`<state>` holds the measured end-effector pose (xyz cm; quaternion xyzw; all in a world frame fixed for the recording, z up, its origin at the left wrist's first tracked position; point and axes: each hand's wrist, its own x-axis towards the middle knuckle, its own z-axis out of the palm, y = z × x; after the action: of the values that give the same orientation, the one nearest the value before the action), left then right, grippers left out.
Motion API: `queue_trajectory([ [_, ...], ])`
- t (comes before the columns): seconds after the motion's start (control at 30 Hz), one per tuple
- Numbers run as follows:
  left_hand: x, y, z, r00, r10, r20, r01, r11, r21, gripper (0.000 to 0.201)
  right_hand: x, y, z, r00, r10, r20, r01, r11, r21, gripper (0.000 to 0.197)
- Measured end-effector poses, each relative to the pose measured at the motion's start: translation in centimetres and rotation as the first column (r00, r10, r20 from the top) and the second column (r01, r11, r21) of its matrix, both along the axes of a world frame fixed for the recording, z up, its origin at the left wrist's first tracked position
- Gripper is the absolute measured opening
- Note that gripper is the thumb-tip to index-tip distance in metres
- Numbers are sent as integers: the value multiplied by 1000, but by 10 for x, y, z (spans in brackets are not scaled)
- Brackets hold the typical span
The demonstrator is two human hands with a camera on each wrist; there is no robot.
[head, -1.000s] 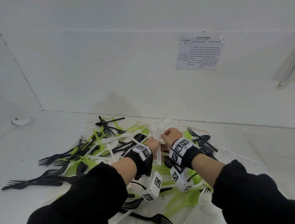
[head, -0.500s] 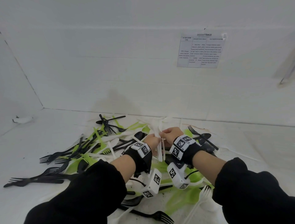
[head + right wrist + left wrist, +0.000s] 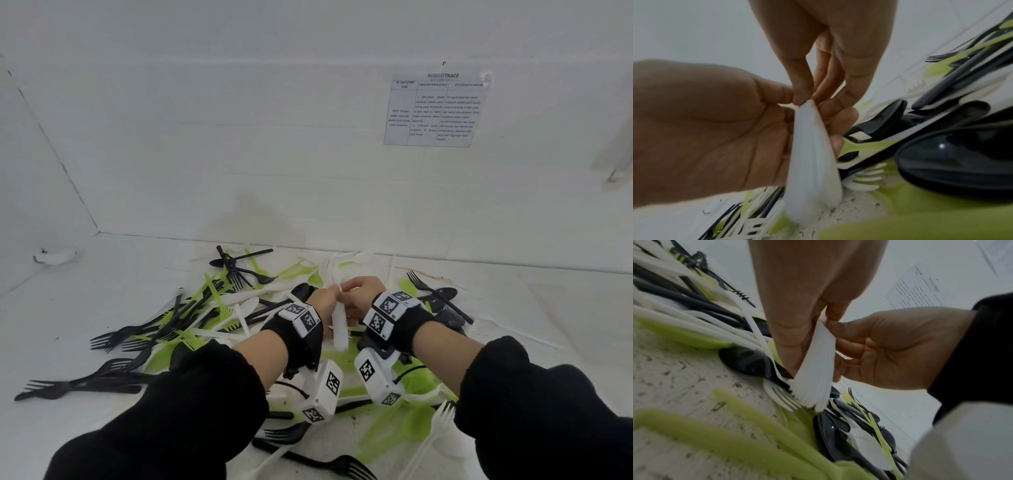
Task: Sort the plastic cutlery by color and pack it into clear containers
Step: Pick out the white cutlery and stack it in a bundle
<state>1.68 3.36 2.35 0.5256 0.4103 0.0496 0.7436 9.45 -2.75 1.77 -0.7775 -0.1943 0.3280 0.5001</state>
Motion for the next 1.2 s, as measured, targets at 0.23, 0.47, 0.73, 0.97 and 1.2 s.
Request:
queue_trajectory([
  [0.23, 1, 13, -2, 998, 58, 4, -59, 996, 72, 34, 2, 12, 5, 965, 260, 22, -257, 961, -102, 28],
  [0.47, -2, 45, -1, 988, 147, 39, -150, 985, 82, 21, 44, 32, 13, 938, 212, 276, -91, 916, -392, 28],
  [0.73, -3, 81, -1, 981, 192, 17, -192, 968, 164, 12, 41, 75, -9, 825, 432, 365, -143, 784, -604, 36],
  [0.97, -3, 95, -5, 975, 222, 6, -220, 961, 165, 13, 51, 97, -18, 806, 502, 314, -158, 693, -704, 37],
  [1.2, 3, 89, -8, 977, 211, 19, -211, 967, 140, 9, 70, 99, -1, 997, -81, 11, 82, 992, -95, 23],
])
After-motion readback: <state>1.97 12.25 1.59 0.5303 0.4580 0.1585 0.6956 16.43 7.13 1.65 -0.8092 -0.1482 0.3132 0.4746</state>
